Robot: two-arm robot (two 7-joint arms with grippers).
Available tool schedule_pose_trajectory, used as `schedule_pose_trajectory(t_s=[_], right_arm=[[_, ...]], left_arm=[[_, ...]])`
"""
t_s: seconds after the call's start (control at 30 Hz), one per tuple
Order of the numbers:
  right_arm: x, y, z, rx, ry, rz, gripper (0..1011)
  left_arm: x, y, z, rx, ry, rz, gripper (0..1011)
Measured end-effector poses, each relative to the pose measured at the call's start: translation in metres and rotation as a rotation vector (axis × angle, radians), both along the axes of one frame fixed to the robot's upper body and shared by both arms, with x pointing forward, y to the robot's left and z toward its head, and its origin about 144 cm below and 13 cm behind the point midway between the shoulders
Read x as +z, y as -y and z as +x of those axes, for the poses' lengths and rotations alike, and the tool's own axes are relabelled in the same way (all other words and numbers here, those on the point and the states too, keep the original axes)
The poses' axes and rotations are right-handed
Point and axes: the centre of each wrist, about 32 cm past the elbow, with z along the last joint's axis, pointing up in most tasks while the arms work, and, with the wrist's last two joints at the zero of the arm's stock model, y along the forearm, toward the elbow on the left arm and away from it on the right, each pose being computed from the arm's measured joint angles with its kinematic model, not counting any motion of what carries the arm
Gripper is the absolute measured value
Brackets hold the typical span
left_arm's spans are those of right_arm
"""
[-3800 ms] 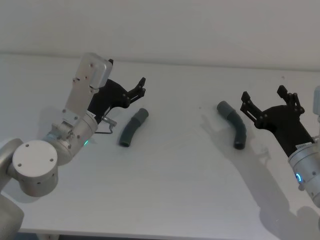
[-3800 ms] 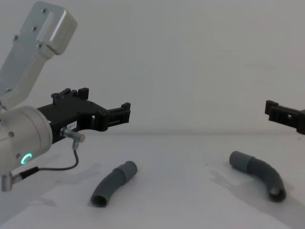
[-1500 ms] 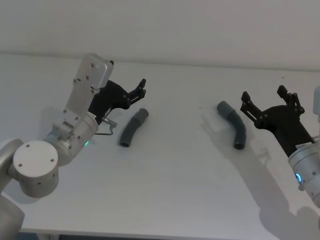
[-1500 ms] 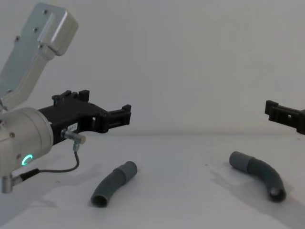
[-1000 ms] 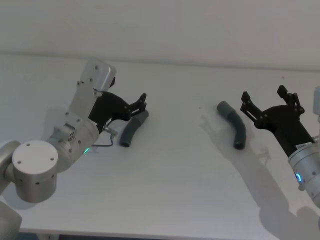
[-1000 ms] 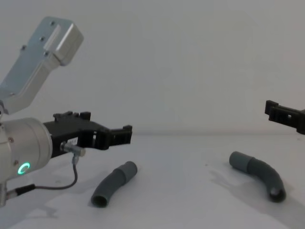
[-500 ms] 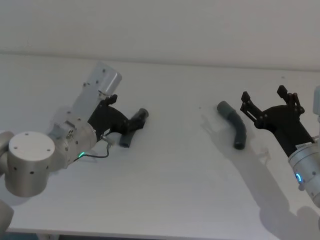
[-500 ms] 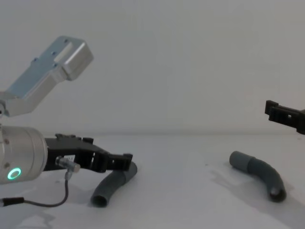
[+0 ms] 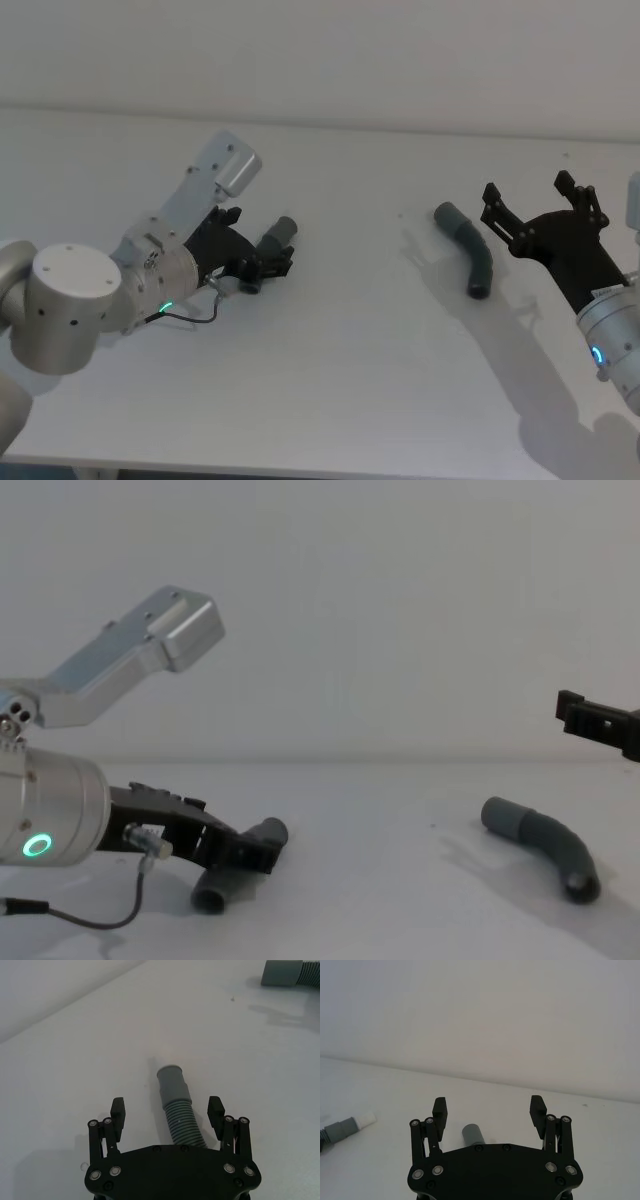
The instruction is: Use both hands to pick up one end of the pipe from the table, align the ends, and insert them.
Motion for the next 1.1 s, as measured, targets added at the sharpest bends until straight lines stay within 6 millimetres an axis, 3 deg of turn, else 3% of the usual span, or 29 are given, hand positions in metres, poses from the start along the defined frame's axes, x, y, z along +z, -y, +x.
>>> schedule_pose_trajectory(t_s=[0.77, 1.07, 1.1], right_arm=[[0.0, 0.0, 0.0, 0.0, 0.0, 0.0, 1004], [0.0, 0.0, 0.0, 0.0, 0.0, 0.0, 1004], [0.0, 0.0, 0.0, 0.0, 0.0, 0.0, 1004]], left_arm=[[0.004, 0.011, 0.012, -0.01, -0.068, 0.04, 1000], [0.003, 0.013, 0.013, -0.008, -0.08, 0.036, 822], [0.003, 0.013, 0.013, -0.008, -0.08, 0.036, 765]])
